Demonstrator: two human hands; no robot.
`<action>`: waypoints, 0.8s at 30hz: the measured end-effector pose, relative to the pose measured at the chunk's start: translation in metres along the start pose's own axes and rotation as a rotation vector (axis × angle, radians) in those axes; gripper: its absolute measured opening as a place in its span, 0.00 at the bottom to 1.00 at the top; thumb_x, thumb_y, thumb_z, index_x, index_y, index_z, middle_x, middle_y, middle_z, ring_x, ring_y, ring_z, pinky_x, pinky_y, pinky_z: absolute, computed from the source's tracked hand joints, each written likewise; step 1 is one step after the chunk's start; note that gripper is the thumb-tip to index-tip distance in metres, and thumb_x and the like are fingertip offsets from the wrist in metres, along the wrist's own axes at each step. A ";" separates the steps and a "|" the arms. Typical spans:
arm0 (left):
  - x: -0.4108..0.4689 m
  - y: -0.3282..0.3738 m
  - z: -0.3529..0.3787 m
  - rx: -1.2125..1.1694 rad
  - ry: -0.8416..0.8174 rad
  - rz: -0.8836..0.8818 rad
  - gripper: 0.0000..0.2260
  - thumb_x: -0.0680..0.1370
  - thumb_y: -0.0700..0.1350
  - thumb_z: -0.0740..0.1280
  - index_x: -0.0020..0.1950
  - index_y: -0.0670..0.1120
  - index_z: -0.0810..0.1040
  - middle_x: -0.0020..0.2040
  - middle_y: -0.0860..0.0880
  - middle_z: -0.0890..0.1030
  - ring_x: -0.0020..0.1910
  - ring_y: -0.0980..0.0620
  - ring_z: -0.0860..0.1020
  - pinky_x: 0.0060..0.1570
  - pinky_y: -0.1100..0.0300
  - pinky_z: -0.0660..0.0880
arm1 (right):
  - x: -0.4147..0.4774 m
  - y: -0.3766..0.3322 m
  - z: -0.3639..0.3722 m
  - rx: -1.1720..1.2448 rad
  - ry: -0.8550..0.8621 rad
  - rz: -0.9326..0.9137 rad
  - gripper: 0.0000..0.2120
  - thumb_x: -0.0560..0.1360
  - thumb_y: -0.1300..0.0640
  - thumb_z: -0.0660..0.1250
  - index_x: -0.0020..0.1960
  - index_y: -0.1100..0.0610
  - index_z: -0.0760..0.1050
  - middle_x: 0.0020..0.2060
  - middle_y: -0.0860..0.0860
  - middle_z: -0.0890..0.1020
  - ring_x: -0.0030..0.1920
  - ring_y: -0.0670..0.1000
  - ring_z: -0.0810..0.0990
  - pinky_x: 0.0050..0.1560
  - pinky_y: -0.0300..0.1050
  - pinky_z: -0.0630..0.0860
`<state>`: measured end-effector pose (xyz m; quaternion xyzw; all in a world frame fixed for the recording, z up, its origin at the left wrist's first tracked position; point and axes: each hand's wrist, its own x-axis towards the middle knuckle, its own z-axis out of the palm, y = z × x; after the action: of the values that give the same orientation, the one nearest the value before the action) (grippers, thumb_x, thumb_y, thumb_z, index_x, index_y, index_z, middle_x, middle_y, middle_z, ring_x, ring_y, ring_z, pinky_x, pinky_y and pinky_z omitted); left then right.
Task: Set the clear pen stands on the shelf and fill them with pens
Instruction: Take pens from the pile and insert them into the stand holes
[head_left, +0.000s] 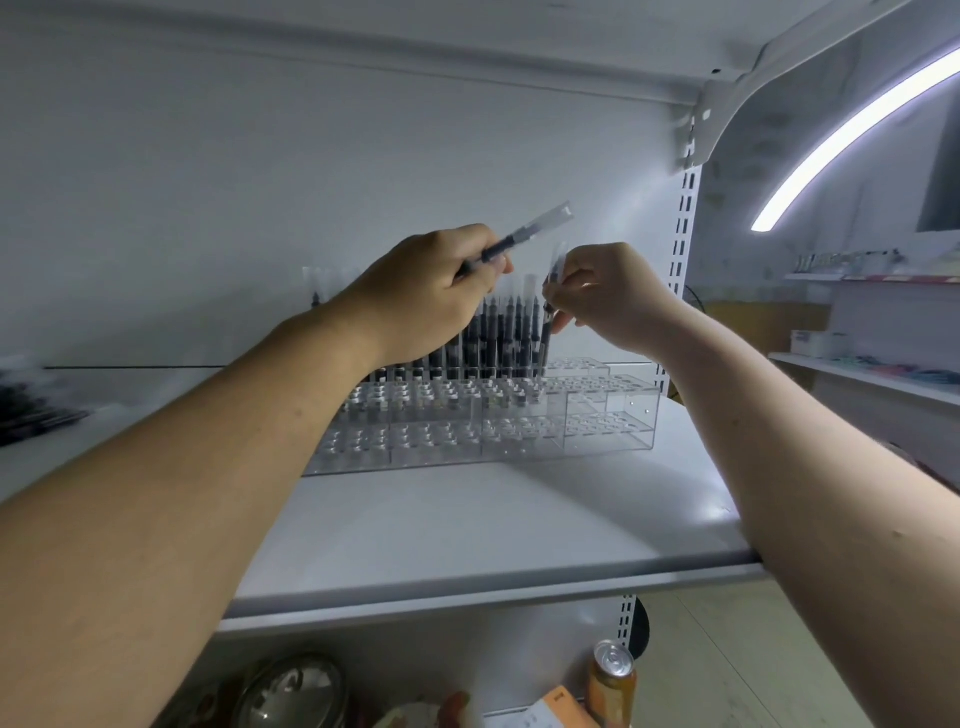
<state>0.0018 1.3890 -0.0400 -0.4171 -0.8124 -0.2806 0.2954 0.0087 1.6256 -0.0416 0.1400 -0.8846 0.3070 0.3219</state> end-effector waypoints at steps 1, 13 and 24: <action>0.000 0.000 0.000 -0.003 0.001 0.000 0.10 0.88 0.50 0.59 0.59 0.49 0.78 0.50 0.38 0.82 0.47 0.35 0.80 0.48 0.35 0.78 | 0.000 0.001 0.000 -0.009 -0.009 0.003 0.05 0.80 0.60 0.70 0.46 0.59 0.81 0.34 0.49 0.88 0.37 0.52 0.89 0.43 0.68 0.81; 0.000 0.001 0.000 0.009 -0.017 -0.023 0.10 0.88 0.50 0.59 0.59 0.48 0.79 0.50 0.40 0.82 0.44 0.37 0.79 0.46 0.37 0.78 | -0.002 0.000 -0.001 -0.029 -0.161 -0.005 0.08 0.80 0.57 0.73 0.45 0.59 0.79 0.40 0.51 0.88 0.39 0.47 0.89 0.48 0.58 0.85; 0.000 -0.002 0.001 0.024 -0.022 -0.018 0.10 0.88 0.50 0.59 0.59 0.49 0.79 0.49 0.40 0.82 0.38 0.41 0.76 0.42 0.39 0.78 | 0.000 0.009 -0.005 -0.155 -0.221 0.066 0.09 0.79 0.52 0.74 0.44 0.57 0.84 0.37 0.49 0.89 0.40 0.46 0.89 0.53 0.57 0.85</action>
<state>-0.0002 1.3892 -0.0411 -0.4091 -0.8228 -0.2687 0.2888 0.0076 1.6358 -0.0424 0.1186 -0.9399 0.2307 0.2222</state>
